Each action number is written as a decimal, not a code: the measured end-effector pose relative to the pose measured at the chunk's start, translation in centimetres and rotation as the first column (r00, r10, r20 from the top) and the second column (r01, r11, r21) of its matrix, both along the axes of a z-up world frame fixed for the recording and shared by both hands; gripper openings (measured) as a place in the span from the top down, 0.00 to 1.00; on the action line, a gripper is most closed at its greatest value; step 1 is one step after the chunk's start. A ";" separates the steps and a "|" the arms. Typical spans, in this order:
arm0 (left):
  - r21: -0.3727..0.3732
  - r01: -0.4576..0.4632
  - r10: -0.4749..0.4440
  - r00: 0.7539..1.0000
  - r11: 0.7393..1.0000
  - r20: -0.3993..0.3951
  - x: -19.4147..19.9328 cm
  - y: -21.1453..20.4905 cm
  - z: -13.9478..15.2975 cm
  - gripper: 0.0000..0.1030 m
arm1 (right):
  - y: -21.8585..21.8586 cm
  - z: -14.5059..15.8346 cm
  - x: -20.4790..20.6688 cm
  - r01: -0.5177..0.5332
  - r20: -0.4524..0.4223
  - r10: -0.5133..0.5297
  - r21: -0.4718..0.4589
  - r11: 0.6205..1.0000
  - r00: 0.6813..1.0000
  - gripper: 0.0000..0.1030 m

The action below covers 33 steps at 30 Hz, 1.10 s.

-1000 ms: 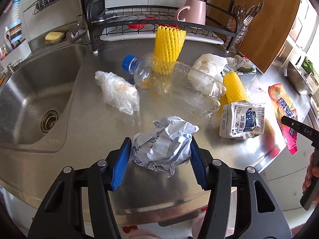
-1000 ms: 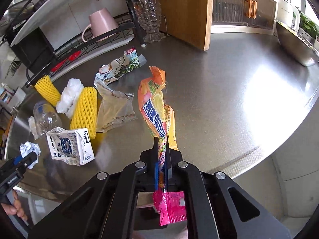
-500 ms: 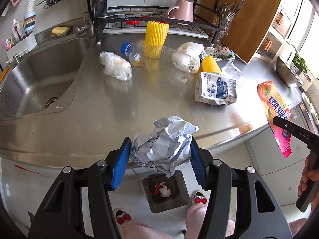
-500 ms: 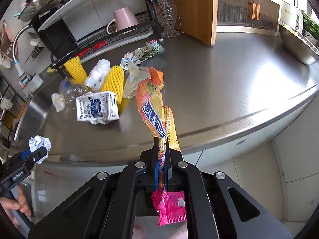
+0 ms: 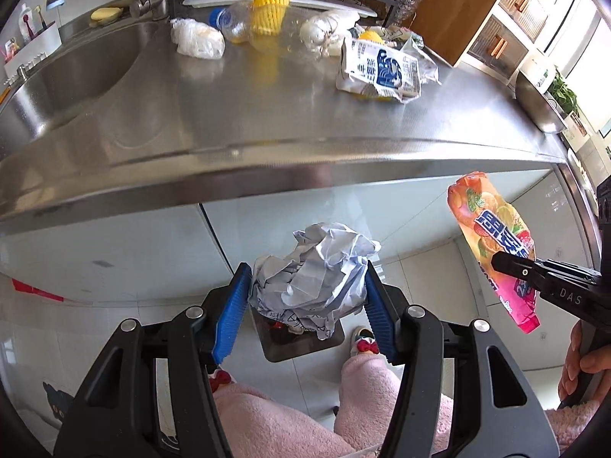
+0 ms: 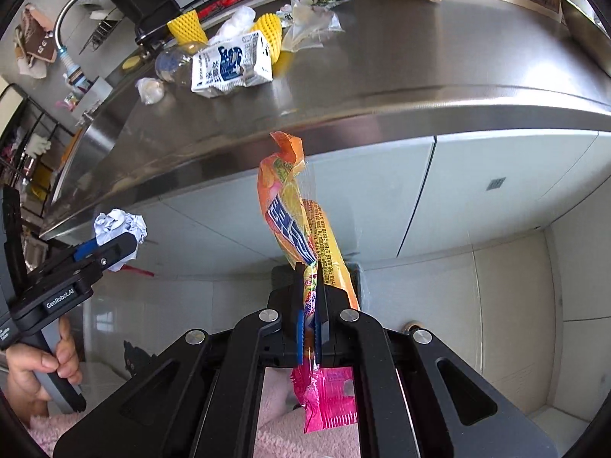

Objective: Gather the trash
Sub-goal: 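Lower foil ball and Mentos bag over the bin and open both tools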

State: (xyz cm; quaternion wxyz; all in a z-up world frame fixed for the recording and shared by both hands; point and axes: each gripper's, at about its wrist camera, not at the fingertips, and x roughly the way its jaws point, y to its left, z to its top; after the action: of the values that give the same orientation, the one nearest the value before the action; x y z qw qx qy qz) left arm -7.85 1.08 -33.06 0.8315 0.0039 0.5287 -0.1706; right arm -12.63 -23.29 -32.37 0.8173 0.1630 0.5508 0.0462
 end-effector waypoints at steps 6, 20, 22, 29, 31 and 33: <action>0.010 0.005 -0.004 0.997 1.000 -0.077 -1.3 -0.1 -3.7 0.47 | 1.1 -4.2 -0.2 -0.012 -0.100 0.013 0.008 1.000 0.995 0.95; 0.017 0.031 -0.027 0.980 0.999 -0.195 -0.7 -1.0 -16.9 0.47 | 3.9 -17.4 2.6 0.032 -0.270 -0.016 0.053 0.998 0.963 0.95; 0.021 0.039 -0.034 0.979 0.999 -0.202 -0.7 -0.9 -18.2 0.47 | 4.2 -19.1 2.9 0.043 -0.287 -0.021 0.071 0.997 0.958 0.95; 0.019 0.037 -0.031 0.963 0.999 -0.268 0.5 -0.8 -22.5 0.47 | 4.9 -22.8 3.5 0.040 -0.318 -0.011 0.083 0.996 0.948 0.95; 0.012 0.028 -0.023 0.955 1.000 -0.295 0.9 -0.6 -23.7 0.47 | 5.3 -23.4 3.6 0.043 -0.327 -0.014 0.083 0.996 0.945 0.95; 0.010 0.026 -0.022 0.948 1.000 -0.317 1.2 -0.5 -24.5 0.47 | 5.7 -24.0 3.6 0.035 -0.332 -0.006 0.079 0.996 0.943 0.95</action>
State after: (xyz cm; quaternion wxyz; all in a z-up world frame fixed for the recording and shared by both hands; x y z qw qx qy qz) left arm -6.64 0.54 -57.57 0.7338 -0.0111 0.6563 -0.1753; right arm -8.99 -17.64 -56.41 0.7058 0.2083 0.6763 0.0326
